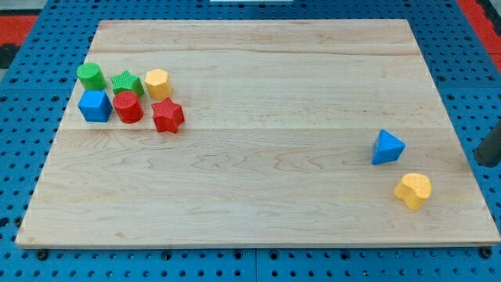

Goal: Move the yellow heart towards center

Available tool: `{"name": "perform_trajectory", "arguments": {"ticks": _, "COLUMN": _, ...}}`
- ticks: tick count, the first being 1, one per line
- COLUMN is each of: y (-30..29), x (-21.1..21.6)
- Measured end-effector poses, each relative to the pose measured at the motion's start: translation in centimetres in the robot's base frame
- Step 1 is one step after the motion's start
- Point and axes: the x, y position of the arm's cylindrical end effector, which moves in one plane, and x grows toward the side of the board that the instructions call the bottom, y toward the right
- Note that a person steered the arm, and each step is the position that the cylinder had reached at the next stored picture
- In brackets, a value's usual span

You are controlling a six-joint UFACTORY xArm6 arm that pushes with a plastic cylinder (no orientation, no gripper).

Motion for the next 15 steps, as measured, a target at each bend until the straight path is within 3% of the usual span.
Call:
{"name": "perform_trajectory", "arguments": {"ticks": 1, "y": 0.0, "x": 0.7}}
{"name": "perform_trajectory", "arguments": {"ticks": 3, "y": -7.2, "x": 2.2}}
{"name": "perform_trajectory", "arguments": {"ticks": 5, "y": -2.6, "x": 5.2}}
{"name": "perform_trajectory", "arguments": {"ticks": 6, "y": -14.1, "x": 5.8}}
{"name": "perform_trajectory", "arguments": {"ticks": 8, "y": -32.5, "x": 2.9}}
{"name": "perform_trajectory", "arguments": {"ticks": 9, "y": -29.8, "x": 4.9}}
{"name": "perform_trajectory", "arguments": {"ticks": 10, "y": -35.8, "x": 4.3}}
{"name": "perform_trajectory", "arguments": {"ticks": 12, "y": -36.6, "x": 2.7}}
{"name": "perform_trajectory", "arguments": {"ticks": 13, "y": -35.1, "x": 5.2}}
{"name": "perform_trajectory", "arguments": {"ticks": 14, "y": -38.7, "x": 5.5}}
{"name": "perform_trajectory", "arguments": {"ticks": 15, "y": -35.4, "x": 2.3}}
